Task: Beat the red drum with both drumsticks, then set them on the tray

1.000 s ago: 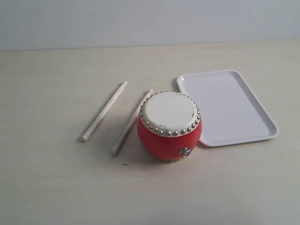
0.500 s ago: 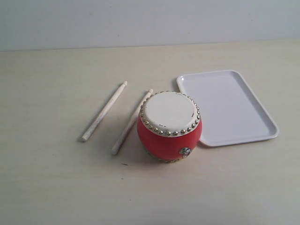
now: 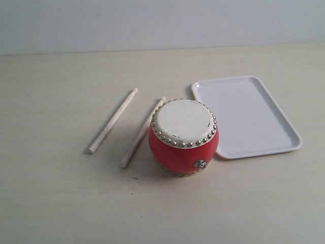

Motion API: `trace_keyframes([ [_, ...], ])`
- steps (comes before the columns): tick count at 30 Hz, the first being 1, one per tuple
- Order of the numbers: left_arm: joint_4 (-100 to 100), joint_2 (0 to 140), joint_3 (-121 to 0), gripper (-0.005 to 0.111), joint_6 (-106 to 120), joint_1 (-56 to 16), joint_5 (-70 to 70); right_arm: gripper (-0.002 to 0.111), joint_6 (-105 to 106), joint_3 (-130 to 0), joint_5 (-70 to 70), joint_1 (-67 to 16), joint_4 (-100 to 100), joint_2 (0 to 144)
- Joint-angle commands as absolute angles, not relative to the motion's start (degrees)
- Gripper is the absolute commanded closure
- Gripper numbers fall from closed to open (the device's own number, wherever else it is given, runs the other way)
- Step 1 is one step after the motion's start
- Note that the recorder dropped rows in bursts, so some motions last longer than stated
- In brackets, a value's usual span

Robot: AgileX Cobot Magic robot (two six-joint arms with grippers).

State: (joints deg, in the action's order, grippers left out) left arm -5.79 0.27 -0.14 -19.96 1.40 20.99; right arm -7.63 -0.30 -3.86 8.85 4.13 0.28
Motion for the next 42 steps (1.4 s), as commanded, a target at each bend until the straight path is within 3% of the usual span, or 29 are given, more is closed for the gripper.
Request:
trace_keyframes([
  [1,-5.7,0.0,0.0,0.107,-19.8,1.5,20.6,0.108,-7.9,0.0,1.9,8.9,4.4,0.0],
  [10,-11.9,0.0,0.0,0.107,-15.4,1.5,20.6,0.108,-24.8,0.0,14.9,8.9,4.4,0.0],
  [18,-12.8,0.0,0.0,0.107,-14.7,1.5,20.6,0.108,-26.3,0.0,12.1,8.9,4.5,0.0],
  [22,-23.2,0.0,0.0,0.107,-6.6,1.5,18.7,0.108,-29.9,0.0,9.3,8.9,4.5,0.0],
  [33,-32.8,0.0,0.0,0.107,-2.8,1.5,-12.3,0.108,-36.5,0.0,6.0,8.9,4.5,0.0],
  [42,-32.1,0.0,0.0,0.107,-3.8,1.5,-22.5,0.108,-43.2,0.0,-1.6,8.9,4.4,0.0],
])
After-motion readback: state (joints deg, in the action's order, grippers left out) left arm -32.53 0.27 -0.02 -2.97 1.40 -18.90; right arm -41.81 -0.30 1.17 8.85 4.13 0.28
